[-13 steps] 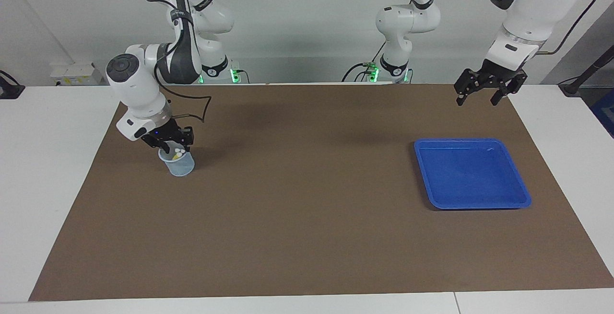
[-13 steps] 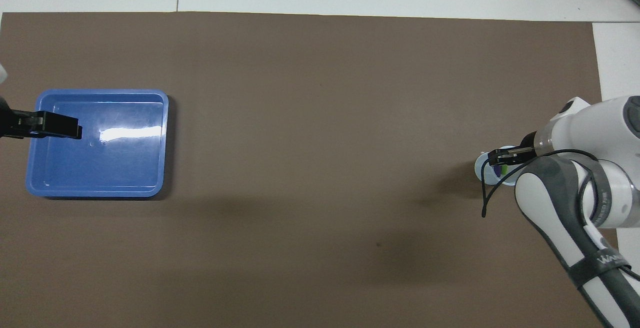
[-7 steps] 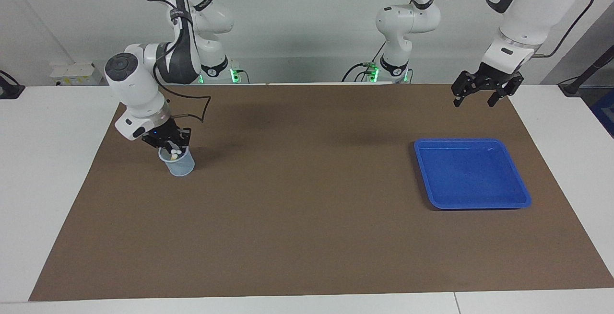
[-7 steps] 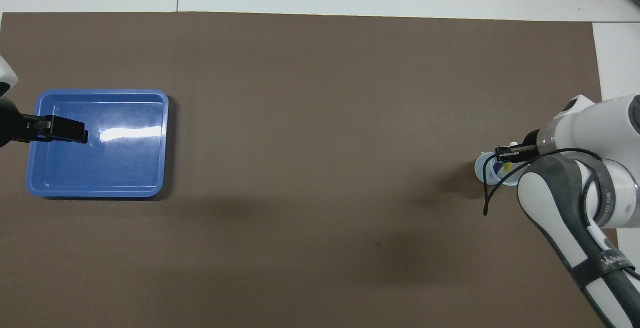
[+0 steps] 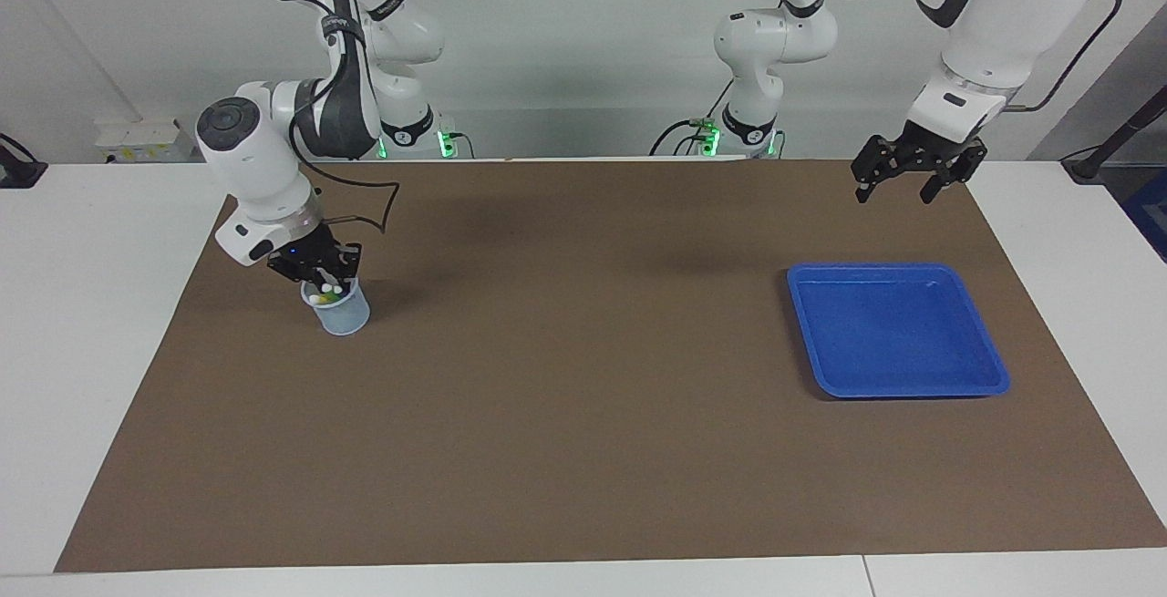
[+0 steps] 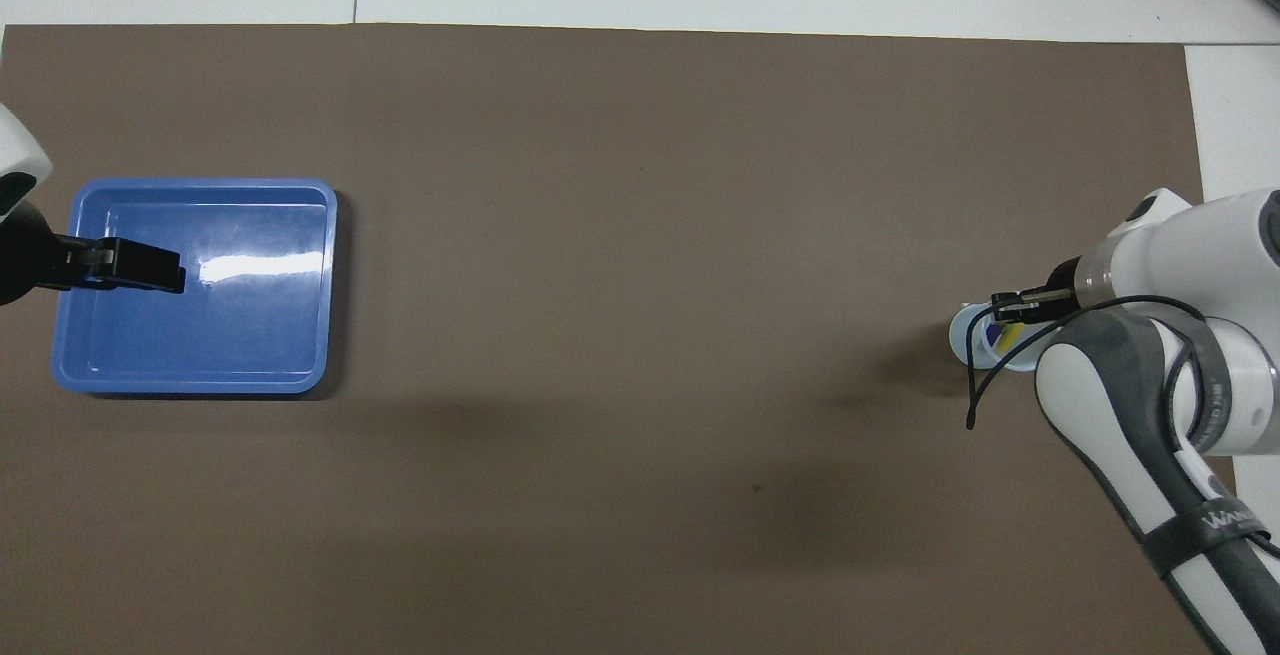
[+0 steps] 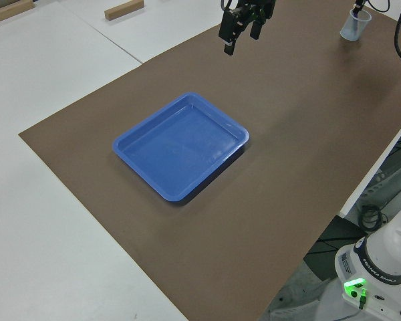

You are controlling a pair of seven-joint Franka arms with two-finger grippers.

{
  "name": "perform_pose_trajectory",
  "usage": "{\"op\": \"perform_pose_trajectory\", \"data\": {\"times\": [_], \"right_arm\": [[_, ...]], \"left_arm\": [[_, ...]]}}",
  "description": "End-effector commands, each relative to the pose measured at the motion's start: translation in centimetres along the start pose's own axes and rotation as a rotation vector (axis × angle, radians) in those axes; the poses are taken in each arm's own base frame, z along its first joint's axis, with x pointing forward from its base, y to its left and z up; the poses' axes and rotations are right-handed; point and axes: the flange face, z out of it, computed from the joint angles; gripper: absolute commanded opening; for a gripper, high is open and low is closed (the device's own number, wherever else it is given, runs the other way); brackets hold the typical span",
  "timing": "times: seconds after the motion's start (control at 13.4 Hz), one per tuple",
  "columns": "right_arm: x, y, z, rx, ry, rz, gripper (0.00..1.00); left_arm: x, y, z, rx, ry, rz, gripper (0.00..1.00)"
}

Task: Right arm passes pens to left for tray arrangement

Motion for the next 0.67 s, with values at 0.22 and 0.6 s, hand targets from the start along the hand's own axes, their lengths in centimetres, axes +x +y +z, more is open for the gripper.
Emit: {"op": "perform_pose_trajectory", "data": {"times": [0.22,0.6], "right_arm": [[-0.1,0.4,0.9,0.005,-0.006,0.018,0.59],[1.1,0.6,-0.1,0.004,0.001,0.011,0.3]], "left_arm": [[-3.3,0.7,1.9,-0.04,-0.045,0.0,1.0],[-5.0,2.8,4.4,-0.081,-0.028,-0.047,1.0]]}}
